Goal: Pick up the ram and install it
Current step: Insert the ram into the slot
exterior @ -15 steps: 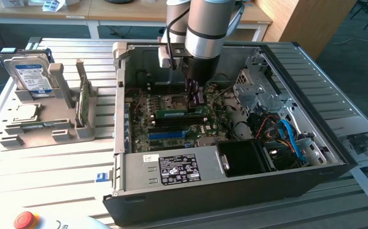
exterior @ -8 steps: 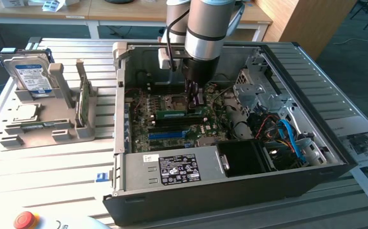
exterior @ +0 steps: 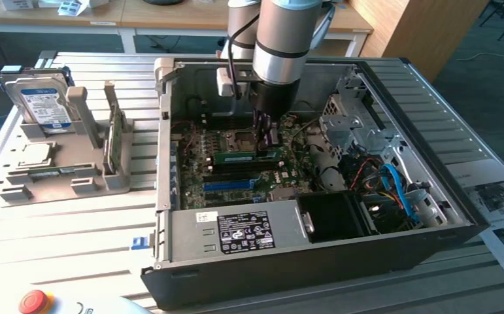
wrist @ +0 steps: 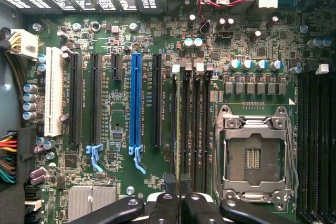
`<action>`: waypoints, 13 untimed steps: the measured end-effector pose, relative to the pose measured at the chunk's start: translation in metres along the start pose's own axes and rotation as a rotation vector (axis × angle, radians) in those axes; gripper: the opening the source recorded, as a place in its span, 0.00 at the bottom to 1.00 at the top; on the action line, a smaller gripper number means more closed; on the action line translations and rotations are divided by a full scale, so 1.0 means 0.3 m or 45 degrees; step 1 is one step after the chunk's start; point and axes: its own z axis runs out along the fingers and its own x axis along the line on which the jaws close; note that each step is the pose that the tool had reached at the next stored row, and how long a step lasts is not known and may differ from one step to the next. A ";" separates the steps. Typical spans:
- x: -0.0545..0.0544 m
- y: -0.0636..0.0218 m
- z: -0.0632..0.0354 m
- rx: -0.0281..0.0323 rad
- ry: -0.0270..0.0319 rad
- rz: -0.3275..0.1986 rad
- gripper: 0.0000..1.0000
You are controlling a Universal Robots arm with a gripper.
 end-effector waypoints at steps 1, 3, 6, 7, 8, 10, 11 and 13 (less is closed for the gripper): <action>0.000 0.000 0.000 0.0001 -0.0001 0.000 0.12; 0.002 0.000 0.001 0.0002 -0.0006 0.000 0.12; 0.007 0.000 0.001 0.0001 -0.0002 0.000 0.12; 0.007 0.000 0.001 0.0001 -0.0002 0.000 0.12; 0.007 0.000 0.001 0.0001 -0.0002 0.000 0.12; 0.007 0.000 0.001 0.0001 -0.0002 0.000 0.12; 0.008 0.000 0.001 0.0000 -0.0002 0.000 0.12; 0.008 0.000 0.003 0.0001 -0.0002 0.000 0.12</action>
